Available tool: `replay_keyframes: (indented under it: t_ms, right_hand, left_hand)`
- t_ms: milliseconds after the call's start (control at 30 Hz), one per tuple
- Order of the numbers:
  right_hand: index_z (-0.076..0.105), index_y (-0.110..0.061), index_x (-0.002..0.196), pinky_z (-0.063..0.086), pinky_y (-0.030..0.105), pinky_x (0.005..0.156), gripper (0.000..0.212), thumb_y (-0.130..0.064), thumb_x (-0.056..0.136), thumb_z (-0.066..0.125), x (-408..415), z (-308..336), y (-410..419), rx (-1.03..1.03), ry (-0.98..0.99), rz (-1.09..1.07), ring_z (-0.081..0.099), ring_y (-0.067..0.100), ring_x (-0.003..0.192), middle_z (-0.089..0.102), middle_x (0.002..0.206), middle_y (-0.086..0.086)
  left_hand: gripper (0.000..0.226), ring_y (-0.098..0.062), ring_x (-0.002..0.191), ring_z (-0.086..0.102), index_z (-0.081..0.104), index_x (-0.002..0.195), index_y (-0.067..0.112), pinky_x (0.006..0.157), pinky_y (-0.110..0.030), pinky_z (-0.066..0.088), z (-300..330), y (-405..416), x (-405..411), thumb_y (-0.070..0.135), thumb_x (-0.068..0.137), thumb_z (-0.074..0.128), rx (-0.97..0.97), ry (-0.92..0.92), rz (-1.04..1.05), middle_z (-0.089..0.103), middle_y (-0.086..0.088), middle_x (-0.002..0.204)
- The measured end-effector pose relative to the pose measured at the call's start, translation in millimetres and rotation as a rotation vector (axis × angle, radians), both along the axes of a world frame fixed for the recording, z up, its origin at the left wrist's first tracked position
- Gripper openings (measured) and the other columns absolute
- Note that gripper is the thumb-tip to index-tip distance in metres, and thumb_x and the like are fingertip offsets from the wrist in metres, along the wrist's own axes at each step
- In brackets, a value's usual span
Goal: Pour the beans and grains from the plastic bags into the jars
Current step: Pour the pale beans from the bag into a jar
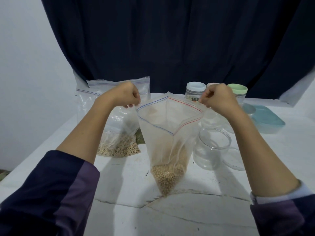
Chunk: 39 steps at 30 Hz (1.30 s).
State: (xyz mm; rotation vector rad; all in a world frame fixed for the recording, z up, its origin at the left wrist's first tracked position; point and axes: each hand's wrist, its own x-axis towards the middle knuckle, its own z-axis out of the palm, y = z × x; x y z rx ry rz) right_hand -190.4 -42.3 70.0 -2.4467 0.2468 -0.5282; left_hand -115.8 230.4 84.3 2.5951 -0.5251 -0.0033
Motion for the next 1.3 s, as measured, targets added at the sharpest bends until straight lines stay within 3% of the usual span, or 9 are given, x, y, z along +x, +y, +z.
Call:
replay_keyframes:
  t_ms: [167, 300, 367, 433, 500, 633, 900, 1033, 1300]
  right_hand:
    - [0.071, -0.011, 0.083, 0.047, 0.025, 0.06, 0.004, -0.013, 0.086, 0.07, -26.1, 9.5, 27.5, -0.046, 0.022, 0.382, 0.051, 0.008, 0.062, 0.061, 0.072, -0.013]
    - [0.074, -0.017, 0.092, 0.049, 0.024, 0.059, 0.011, -0.025, 0.086, 0.071, -44.2, 9.2, 44.3, -0.039, 0.163, 0.597, 0.056, 0.003, 0.061, 0.071, 0.085, -0.008]
    - [0.074, -0.018, 0.093, 0.046, 0.015, 0.063, 0.02, -0.033, 0.081, 0.073, -50.9, 8.5, 51.7, -0.054, 0.244, 0.671, 0.056, -0.004, 0.063, 0.069, 0.083, -0.01]
    - [0.073, -0.021, 0.093, 0.045, 0.019, 0.068, 0.031, -0.045, 0.073, 0.075, -53.2, 3.8, 57.2, -0.116, 0.325, 0.688, 0.054, -0.002, 0.068, 0.065, 0.079, -0.009]
    - [0.07, -0.022, 0.092, 0.043, 0.025, 0.066, 0.036, -0.051, 0.07, 0.076, -53.1, -4.8, 61.4, -0.19, 0.371, 0.676, 0.051, 0.005, 0.068, 0.061, 0.077, -0.005]
    - [0.063, -0.013, 0.071, 0.036, 0.025, 0.061, 0.021, -0.028, 0.082, 0.074, -49.7, -15.3, 61.4, -0.266, 0.329, 0.682, 0.044, 0.007, 0.062, 0.054, 0.072, 0.0]
    - [0.059, -0.015, 0.057, 0.037, 0.022, 0.064, 0.034, -0.01, 0.091, 0.063, -46.0, 15.9, 41.7, 0.144, -0.041, 0.615, 0.047, 0.003, 0.06, 0.053, 0.066, -0.008]
    - [0.056, -0.013, 0.056, 0.035, 0.013, 0.062, 0.037, -0.002, 0.091, 0.059, -41.5, 17.8, 34.9, 0.357, -0.238, 0.546, 0.044, -0.001, 0.057, 0.05, 0.061, -0.012]
    - [0.062, -0.007, 0.061, 0.043, 0.021, 0.079, 0.03, -0.001, 0.091, 0.059, -33.7, 16.6, 31.8, 0.277, -0.275, 0.458, 0.051, -0.002, 0.08, 0.052, 0.099, -0.006]
  left_hand:
    - [0.023, -0.015, 0.093, 0.054, 0.064, 0.114, 0.009, 0.076, -0.024, 0.042, 11.2, -49.4, 14.6, 0.016, 0.093, 0.055, -0.078, -0.145, -0.073, 0.062, -0.002, 0.105]
    - [0.044, -0.019, 0.118, 0.053, 0.048, 0.136, 0.01, 0.095, -0.025, 0.041, 0.3, -83.7, 28.7, 0.022, 0.094, 0.057, 0.018, -0.052, -0.202, 0.056, -0.006, 0.131]
    - [0.042, -0.02, 0.11, 0.056, 0.05, 0.134, 0.01, 0.086, -0.027, 0.047, -8.6, -91.2, 34.1, 0.02, 0.094, 0.056, 0.037, 0.011, -0.231, 0.055, -0.006, 0.131]
    - [0.025, -0.018, 0.089, 0.059, 0.06, 0.117, 0.012, 0.064, -0.024, 0.048, -14.0, -92.4, 36.3, 0.013, 0.093, 0.055, 0.007, 0.053, -0.256, 0.06, -0.006, 0.118]
    - [0.014, -0.015, 0.075, 0.059, 0.065, 0.098, 0.008, 0.057, -0.02, 0.045, -14.9, -88.1, 34.7, 0.003, 0.09, 0.054, -0.082, 0.081, -0.254, 0.064, -0.007, 0.101]
    - [0.014, -0.008, 0.062, 0.056, 0.067, 0.092, -0.004, 0.059, -0.018, 0.047, -8.0, -69.9, 23.4, -0.007, 0.086, 0.055, -0.246, 0.143, -0.222, 0.065, -0.005, 0.08]
    - [0.031, -0.018, 0.053, 0.054, 0.067, 0.07, -0.003, 0.053, -0.02, 0.048, 11.9, -43.1, -14.4, -0.018, 0.075, 0.041, -0.659, 0.051, -0.164, 0.063, -0.021, 0.072]
    - [0.034, -0.013, 0.055, 0.057, 0.066, 0.076, -0.003, 0.054, -0.018, 0.048, 14.9, -22.9, -19.4, -0.023, 0.073, 0.039, -0.759, -0.031, -0.112, 0.063, -0.017, 0.071]
    - [0.002, -0.005, 0.044, 0.056, 0.069, 0.083, -0.004, 0.051, -0.014, 0.05, 19.1, 37.0, -22.8, -0.005, 0.081, 0.068, -0.684, -0.144, 0.078, 0.062, -0.002, 0.053]
